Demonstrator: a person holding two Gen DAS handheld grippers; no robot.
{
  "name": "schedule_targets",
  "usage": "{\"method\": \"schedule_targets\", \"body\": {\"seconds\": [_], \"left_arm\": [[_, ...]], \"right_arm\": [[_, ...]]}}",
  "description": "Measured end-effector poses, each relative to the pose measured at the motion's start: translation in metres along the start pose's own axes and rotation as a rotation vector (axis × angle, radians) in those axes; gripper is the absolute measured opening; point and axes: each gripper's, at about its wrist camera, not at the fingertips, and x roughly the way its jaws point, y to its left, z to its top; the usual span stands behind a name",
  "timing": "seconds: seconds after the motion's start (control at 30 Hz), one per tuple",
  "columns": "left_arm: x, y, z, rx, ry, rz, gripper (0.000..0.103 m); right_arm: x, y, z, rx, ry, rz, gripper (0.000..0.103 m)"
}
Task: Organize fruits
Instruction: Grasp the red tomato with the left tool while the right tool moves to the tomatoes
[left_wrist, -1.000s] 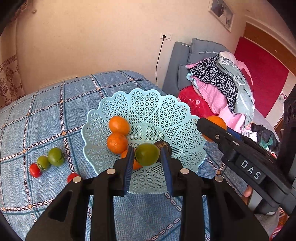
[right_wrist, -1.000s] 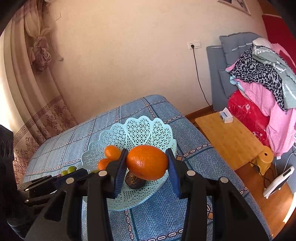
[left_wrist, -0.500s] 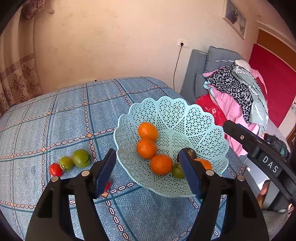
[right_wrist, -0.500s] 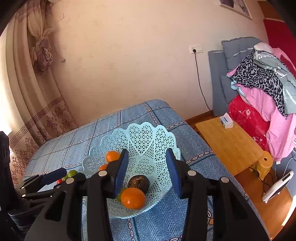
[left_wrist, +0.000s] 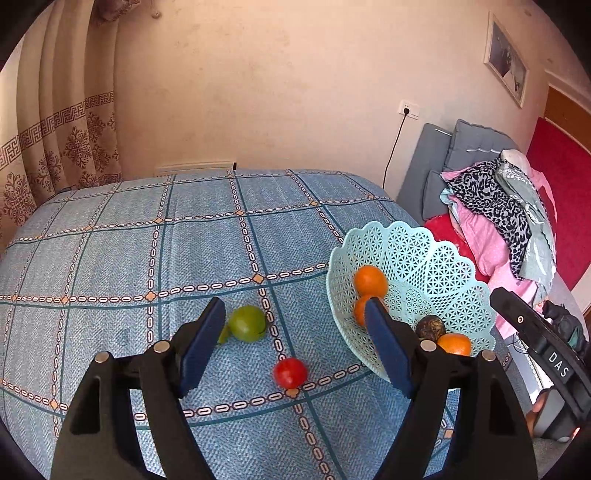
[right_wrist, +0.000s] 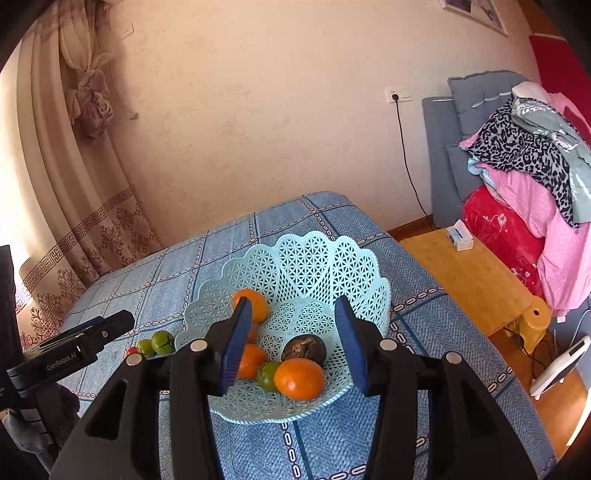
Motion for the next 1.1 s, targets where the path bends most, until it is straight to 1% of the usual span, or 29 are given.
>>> {"method": "schedule_targets", "body": {"seconds": [0.33,0.47,0.57,0.73,0.77,0.9,0.97,1.1], "left_arm": [[-0.009,0.048,0.001,-0.064,-0.012,0.070,0.079],[-0.010,0.065,0.000,-0.075,-0.017,0.099,0.079],[-0.008,0.076,-0.001,-0.087,-0.009,0.115,0.079],[0.001,0.086,-0.009,-0.073,0.018,0.147,0.078],[0.003,0.087,-0.011,-0.068,0.024,0.149,0.076],[0.017,0.088,-0.019,-0.048,0.065,0.146,0.062],[0.024,0.089,-0.024,-0.044,0.091,0.144,0.056],[0.036,0.092,-0.034,-0.037,0.124,0.145,0.055]], "right_arm": [[0.000,0.022,-0.009,-0.028,0.025,0.027,0.047],[-0.001,0.033,-0.012,-0.042,0.032,0.039,0.047],[-0.001,0.042,-0.015,-0.059,0.040,0.048,0.047],[0.001,0.057,-0.021,-0.083,0.057,0.070,0.047],[0.001,0.060,-0.023,-0.092,0.061,0.073,0.047],[0.003,0.074,-0.030,-0.119,0.078,0.092,0.047],[0.003,0.079,-0.035,-0.130,0.087,0.100,0.047],[0.007,0.090,-0.043,-0.148,0.111,0.114,0.047]]}}
